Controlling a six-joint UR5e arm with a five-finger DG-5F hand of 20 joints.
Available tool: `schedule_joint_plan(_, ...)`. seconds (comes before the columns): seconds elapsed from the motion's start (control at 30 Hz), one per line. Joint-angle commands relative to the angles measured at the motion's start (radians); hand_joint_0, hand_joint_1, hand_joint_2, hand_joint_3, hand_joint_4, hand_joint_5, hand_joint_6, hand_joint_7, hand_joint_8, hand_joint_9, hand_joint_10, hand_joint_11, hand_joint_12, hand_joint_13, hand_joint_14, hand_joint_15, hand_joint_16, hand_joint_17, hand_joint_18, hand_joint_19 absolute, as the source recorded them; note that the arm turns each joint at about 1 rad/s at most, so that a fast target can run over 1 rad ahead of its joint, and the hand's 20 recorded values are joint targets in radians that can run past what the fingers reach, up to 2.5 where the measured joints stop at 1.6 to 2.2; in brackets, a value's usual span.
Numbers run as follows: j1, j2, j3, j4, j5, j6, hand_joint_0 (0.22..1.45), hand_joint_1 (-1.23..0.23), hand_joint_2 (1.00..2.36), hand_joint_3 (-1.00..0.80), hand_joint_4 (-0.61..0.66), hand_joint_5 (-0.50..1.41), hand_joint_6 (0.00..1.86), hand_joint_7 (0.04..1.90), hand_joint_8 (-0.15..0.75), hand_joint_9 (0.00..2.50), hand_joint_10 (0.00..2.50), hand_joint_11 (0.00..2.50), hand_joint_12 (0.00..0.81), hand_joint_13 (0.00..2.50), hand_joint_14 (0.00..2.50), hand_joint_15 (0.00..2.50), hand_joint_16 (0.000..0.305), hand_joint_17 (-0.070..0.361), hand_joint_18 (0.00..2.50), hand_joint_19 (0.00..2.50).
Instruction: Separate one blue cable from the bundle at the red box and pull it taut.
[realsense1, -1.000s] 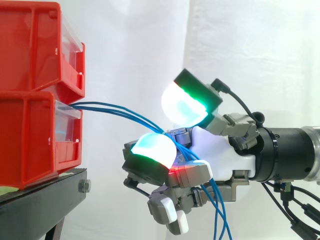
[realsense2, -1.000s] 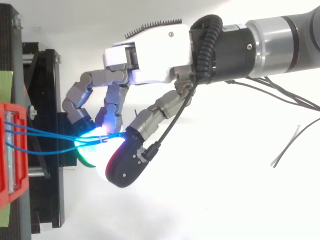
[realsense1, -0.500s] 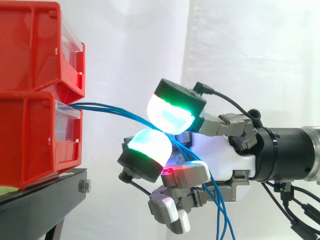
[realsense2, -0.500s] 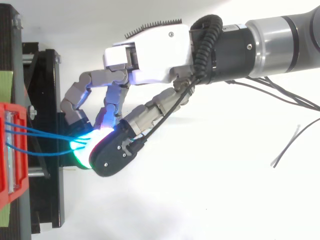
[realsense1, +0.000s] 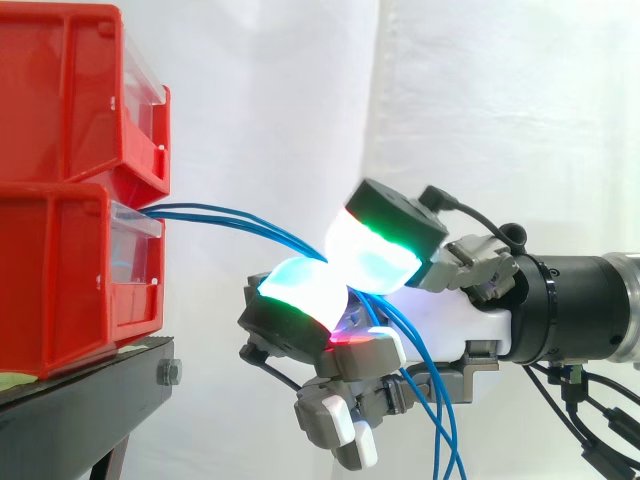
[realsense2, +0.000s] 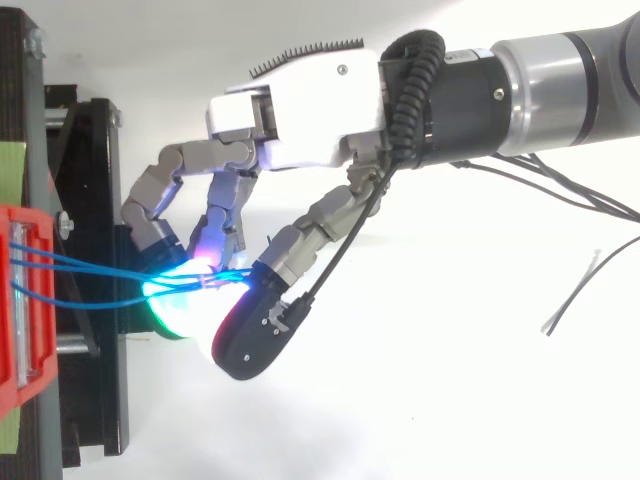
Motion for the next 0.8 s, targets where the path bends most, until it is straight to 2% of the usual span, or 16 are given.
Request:
schedule_joint_plan(0.0,-0.002,0.000,0.000,0.000,-0.001,0.000,0.56,-0.74,1.00,-0.50,0.05,-0.15,0.89,1.15,0.274,1.14,0.03,1.23,0.380,0.88,0.03,0.81,0.052,0.117,0.75,0.88)
schedule_joint_plan(0.2,0.000,0.000,0.000,0.000,-0.001,0.000,0.50,-0.54,1.00,-0.50,0.07,-0.15,0.89,1.13,0.300,1.19,0.03,1.23,0.397,0.91,0.03,0.80,0.055,0.124,0.78,0.90)
schedule_joint_plan(0.23,0.000,0.000,0.000,0.000,-0.001,0.000,0.50,-0.46,1.00,-0.50,0.07,-0.15,0.89,1.13,0.299,1.19,0.03,1.22,0.403,0.92,0.03,0.81,0.056,0.125,0.78,0.91)
schedule_joint_plan(0.3,0.000,0.000,0.000,0.000,-0.001,0.000,0.52,-0.39,1.00,-0.50,0.06,-0.15,0.88,1.12,0.296,1.20,0.03,1.22,0.394,0.92,0.03,0.80,0.054,0.121,0.77,0.92)
schedule_joint_plan(0.33,0.000,0.000,0.000,0.000,-0.001,0.000,0.57,-0.35,1.00,-0.50,0.04,-0.15,0.88,1.13,0.279,1.20,0.03,1.23,0.377,0.92,0.03,0.82,0.051,0.114,0.75,0.93)
schedule_joint_plan(0.4,0.000,0.000,0.002,0.000,0.000,0.000,0.62,-0.41,1.00,-0.50,0.03,-0.15,0.88,1.13,0.275,1.20,0.03,1.24,0.374,0.92,0.03,0.81,0.049,0.111,0.75,0.94)
schedule_joint_plan(0.53,0.000,0.000,0.000,0.000,-0.001,0.000,0.58,-0.55,1.02,-0.25,0.02,-0.15,0.87,1.13,0.284,1.18,0.03,1.25,0.383,0.92,0.03,0.82,0.050,0.113,0.75,0.96)
schedule_joint_plan(0.7,0.000,0.000,0.002,0.002,0.002,0.000,0.59,-0.73,1.02,-0.12,0.03,-0.15,0.88,1.14,0.319,1.17,0.03,1.23,0.418,0.92,0.03,0.82,0.058,0.131,0.79,0.92)
schedule_joint_plan(0.77,0.000,0.000,0.002,0.003,0.002,0.000,0.61,-0.78,1.02,-0.08,0.03,-0.16,0.89,1.18,0.286,1.13,0.03,1.23,0.400,0.89,0.03,0.83,0.054,0.121,0.74,0.94)
